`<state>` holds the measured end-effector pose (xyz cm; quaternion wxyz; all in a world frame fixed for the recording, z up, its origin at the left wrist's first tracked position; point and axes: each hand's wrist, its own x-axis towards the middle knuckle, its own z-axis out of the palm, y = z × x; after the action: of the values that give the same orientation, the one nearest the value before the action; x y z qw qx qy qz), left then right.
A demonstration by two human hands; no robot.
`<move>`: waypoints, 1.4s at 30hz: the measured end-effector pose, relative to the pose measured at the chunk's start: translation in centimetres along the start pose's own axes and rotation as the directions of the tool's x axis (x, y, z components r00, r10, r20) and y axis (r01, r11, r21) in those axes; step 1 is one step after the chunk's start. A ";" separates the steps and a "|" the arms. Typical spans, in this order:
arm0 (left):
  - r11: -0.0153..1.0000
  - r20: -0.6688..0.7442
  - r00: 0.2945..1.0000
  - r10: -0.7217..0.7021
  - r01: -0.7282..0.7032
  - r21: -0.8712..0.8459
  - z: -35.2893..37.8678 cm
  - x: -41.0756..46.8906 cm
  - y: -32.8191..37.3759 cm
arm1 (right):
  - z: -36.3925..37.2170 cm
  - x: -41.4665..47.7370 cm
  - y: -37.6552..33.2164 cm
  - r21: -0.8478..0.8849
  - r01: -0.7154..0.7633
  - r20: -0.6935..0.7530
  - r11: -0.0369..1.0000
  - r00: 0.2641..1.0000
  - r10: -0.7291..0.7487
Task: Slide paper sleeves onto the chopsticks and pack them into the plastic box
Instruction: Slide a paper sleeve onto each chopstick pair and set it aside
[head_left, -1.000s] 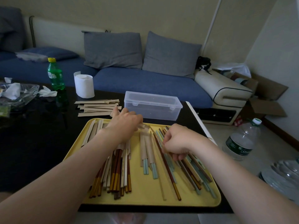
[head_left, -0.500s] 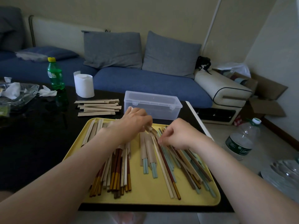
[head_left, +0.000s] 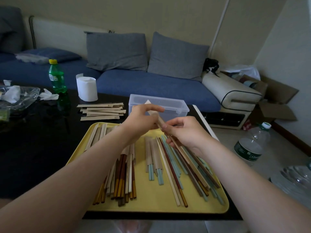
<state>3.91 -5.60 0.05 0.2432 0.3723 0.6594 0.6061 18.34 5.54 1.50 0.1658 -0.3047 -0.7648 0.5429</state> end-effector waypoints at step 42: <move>0.935 -0.122 0.929 -0.349 0.354 0.017 -1.0 0.4 -1.1 | 2.7 -1.7 -2.1 -0.600 -0.216 0.042 0.771 0.953 0.299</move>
<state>2.71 -5.86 -0.82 0.3012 0.2167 0.7402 0.5607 17.42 2.03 2.63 -0.0648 -0.4057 -0.8552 0.3160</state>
